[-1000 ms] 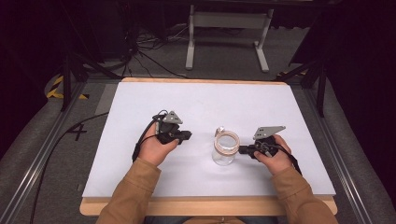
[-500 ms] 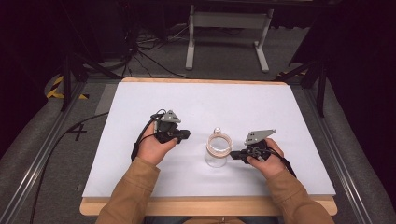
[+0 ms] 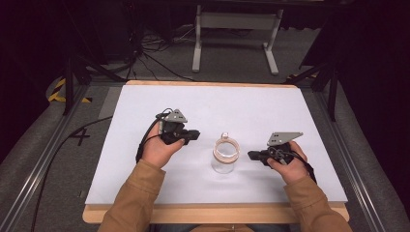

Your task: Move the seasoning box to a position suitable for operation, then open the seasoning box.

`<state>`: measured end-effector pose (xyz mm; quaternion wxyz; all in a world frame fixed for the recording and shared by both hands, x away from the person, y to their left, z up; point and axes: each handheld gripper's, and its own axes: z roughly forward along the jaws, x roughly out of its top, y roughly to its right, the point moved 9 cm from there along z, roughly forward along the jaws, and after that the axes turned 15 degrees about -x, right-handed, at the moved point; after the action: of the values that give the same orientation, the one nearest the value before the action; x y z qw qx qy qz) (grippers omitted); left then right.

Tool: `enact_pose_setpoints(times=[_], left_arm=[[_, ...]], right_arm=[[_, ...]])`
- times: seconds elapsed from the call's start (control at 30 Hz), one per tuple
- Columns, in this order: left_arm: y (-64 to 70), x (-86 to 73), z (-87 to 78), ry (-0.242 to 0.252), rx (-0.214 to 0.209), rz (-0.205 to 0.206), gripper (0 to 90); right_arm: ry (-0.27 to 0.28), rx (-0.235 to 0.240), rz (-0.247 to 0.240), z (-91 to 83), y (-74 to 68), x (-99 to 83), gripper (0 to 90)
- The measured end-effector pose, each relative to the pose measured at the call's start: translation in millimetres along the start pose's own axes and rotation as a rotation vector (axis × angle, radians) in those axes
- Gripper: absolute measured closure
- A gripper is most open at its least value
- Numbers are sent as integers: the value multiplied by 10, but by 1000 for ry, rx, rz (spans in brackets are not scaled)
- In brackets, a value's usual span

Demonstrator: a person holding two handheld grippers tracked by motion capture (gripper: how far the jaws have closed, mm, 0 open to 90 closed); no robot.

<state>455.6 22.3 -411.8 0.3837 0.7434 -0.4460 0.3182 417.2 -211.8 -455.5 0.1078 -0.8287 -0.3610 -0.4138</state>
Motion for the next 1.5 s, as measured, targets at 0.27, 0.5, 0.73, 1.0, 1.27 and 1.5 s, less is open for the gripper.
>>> enact_pose_setpoints(times=[0.27,0.5,0.73,1.0,1.27,1.5], left_arm=[[91,214,78,42,-57,33,852],[194,385,238,55,-114,75,852],[252,463,409,40,-167,97,847],[128,444,589,40,-167,68,856],[23,420,702,27,-150,56,864],[16,407,704,20,-159,46,894]], right_arm=[[13,-25,23,-134,52,-58,900],[8,-40,35,-220,44,-156,900],[16,-56,45,-308,57,-222,900],[7,-59,50,-330,39,-287,900],[4,-62,61,-360,27,-326,900],[11,-51,53,-347,-31,-300,900]])
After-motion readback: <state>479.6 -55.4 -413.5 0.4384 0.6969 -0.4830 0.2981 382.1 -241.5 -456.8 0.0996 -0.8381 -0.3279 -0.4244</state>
